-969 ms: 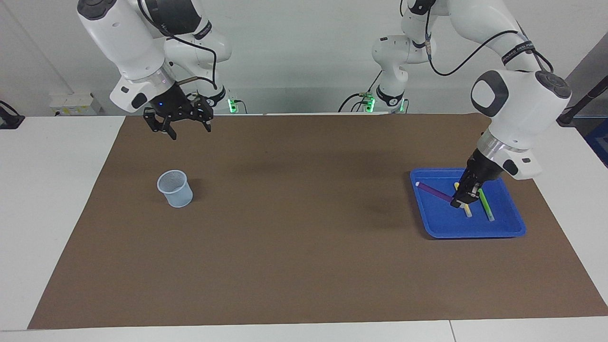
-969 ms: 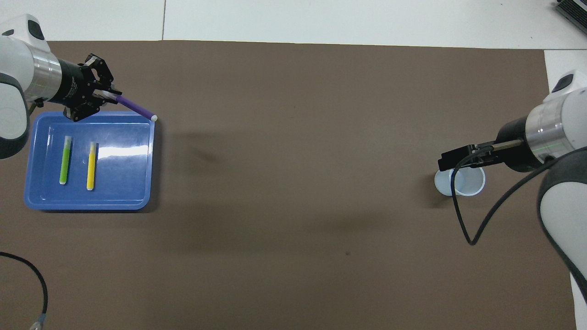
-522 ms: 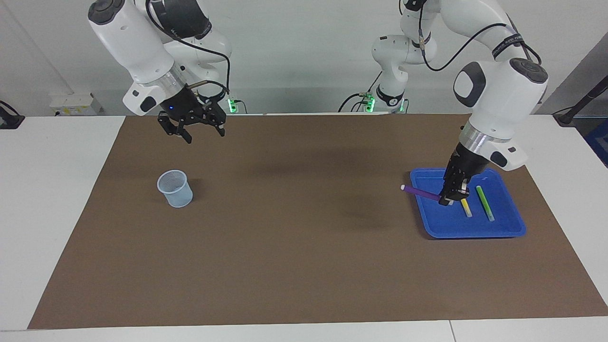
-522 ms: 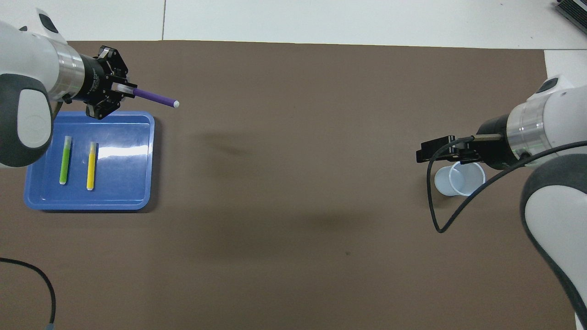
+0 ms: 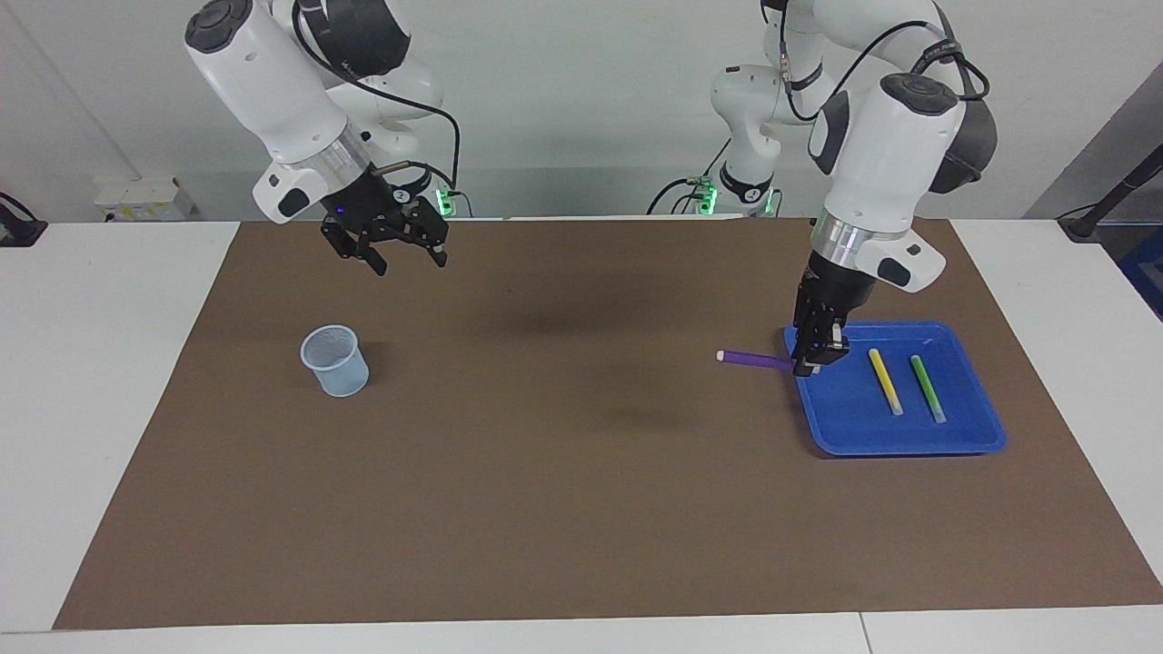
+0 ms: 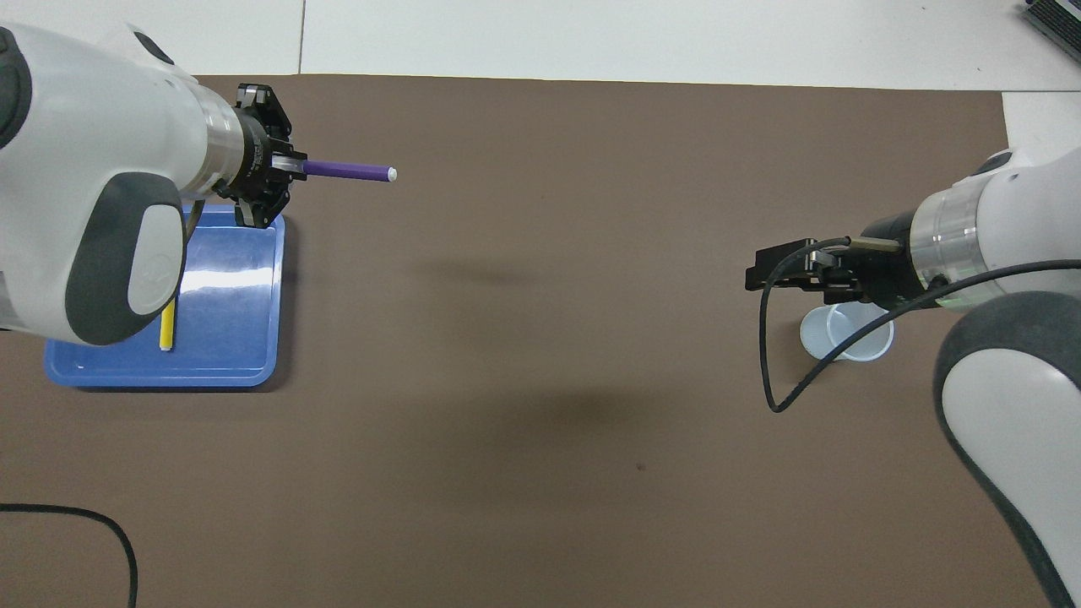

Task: Transfer and insert pens with both arms
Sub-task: 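Lift the purple pen with the left gripper while the right gripper rises, then move the right gripper toward the purple pen held by the left gripper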

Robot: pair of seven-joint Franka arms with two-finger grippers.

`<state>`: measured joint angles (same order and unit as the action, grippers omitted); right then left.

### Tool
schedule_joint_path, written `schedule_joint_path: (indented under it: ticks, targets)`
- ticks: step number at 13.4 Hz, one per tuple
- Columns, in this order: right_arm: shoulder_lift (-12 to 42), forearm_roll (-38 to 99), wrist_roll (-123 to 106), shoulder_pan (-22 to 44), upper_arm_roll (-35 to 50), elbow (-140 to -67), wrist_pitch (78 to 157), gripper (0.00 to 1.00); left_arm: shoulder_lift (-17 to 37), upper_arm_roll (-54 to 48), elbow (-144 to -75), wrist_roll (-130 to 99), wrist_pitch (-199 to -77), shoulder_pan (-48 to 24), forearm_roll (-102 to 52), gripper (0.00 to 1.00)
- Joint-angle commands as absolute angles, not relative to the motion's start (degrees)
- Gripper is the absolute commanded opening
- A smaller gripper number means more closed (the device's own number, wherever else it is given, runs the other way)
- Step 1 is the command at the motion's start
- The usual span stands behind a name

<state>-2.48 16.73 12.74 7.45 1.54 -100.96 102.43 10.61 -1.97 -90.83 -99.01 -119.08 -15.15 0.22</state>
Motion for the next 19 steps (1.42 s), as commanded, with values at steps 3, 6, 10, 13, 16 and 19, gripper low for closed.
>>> schedule_joint_path:
  ticks: [3,6,10,13,16,19]
  targets:
    - [-3.3,22.2,17.6,8.4,1.5,-103.2,107.5,1.0,8.0,-1.2,-92.5,-110.0,-119.5,-19.2,5.3,0.0]
    - [-2.2,31.1,26.0,8.0,1.5,-104.0,111.6,1.0,7.2,-1.2,-93.4,-114.5,-119.4,-21.1,6.8,0.0]
    - [2.4,51.0,27.2,6.9,1.5,-104.9,122.3,1.0,6.8,-1.3,-93.6,-118.3,-119.2,-22.3,8.2,0.0]
    - [6.8,69.7,24.9,11.2,1.6,-104.7,134.7,1.0,6.2,-1.3,-93.9,-118.4,-118.7,-22.7,8.2,0.0]
    - [9.9,80.6,21.3,24.0,1.6,-103.4,150.5,1.0,5.7,-1.2,-94.5,-119.2,-118.7,-22.7,8.3,0.0]
    - [12.0,81.6,20.7,27.5,1.6,-103.3,153.2,1.0,5.4,-1.2,-94.4,-119.5,-118.7,-22.8,8.3,0.0]
